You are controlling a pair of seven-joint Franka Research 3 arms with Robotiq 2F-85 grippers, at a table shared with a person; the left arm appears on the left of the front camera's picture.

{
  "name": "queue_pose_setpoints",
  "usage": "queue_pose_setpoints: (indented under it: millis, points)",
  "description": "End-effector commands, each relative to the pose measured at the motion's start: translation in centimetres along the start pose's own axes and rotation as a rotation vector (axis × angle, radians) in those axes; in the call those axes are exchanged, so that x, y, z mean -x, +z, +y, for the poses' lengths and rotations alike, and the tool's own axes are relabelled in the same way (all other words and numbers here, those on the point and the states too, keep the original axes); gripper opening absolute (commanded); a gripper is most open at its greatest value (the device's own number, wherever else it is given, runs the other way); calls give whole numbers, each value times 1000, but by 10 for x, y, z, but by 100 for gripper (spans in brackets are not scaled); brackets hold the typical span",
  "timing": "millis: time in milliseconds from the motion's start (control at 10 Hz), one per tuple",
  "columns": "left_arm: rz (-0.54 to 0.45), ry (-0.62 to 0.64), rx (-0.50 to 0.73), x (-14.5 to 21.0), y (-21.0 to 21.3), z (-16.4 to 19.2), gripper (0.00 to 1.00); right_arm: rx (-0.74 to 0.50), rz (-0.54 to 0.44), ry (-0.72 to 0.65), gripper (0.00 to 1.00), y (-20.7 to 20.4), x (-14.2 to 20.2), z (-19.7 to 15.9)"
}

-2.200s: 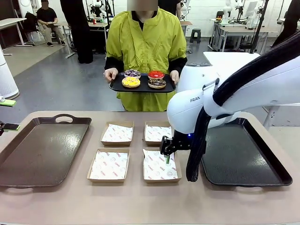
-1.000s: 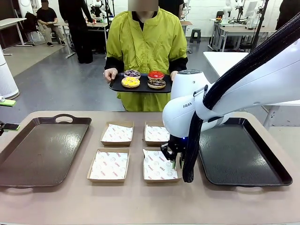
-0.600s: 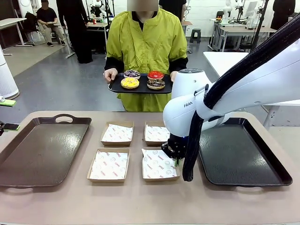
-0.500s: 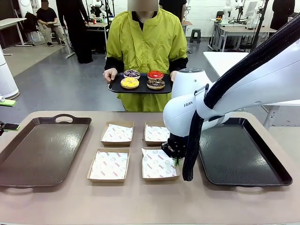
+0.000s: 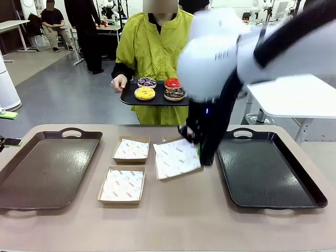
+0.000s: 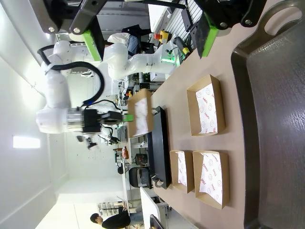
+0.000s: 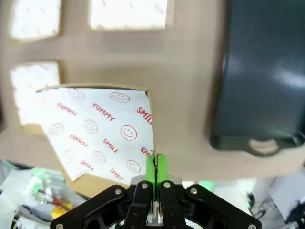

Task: Individually package the donuts and arrange them on the tray.
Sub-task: Pick up one Paper togo box.

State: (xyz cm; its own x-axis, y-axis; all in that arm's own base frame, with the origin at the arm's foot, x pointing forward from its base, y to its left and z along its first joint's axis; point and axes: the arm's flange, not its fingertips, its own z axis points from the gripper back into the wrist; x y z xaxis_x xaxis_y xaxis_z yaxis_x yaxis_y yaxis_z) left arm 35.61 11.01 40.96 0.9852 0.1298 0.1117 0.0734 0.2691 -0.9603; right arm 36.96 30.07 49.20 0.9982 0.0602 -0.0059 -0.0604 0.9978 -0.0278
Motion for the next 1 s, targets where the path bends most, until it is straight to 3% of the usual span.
queue_pose_setpoints:
  millis: [0,300,500,700,900]
  points:
    - [-2,-7,12,1,3,-1,100,9,50,-17,0,42,-54,1]
    - [-2,-7,12,1,3,-1,100,-22,35,-115,0,75,-133,-12]
    - [-2,-7,12,1,3,-1,100,-27,26,-140,0,67,-179,-31]
    - [-2,-7,12,1,3,-1,100,-35,45,-133,0,55,-198,-38]
    - [-2,-7,12,1,3,-1,100,-47,27,-138,0,55,-183,-44]
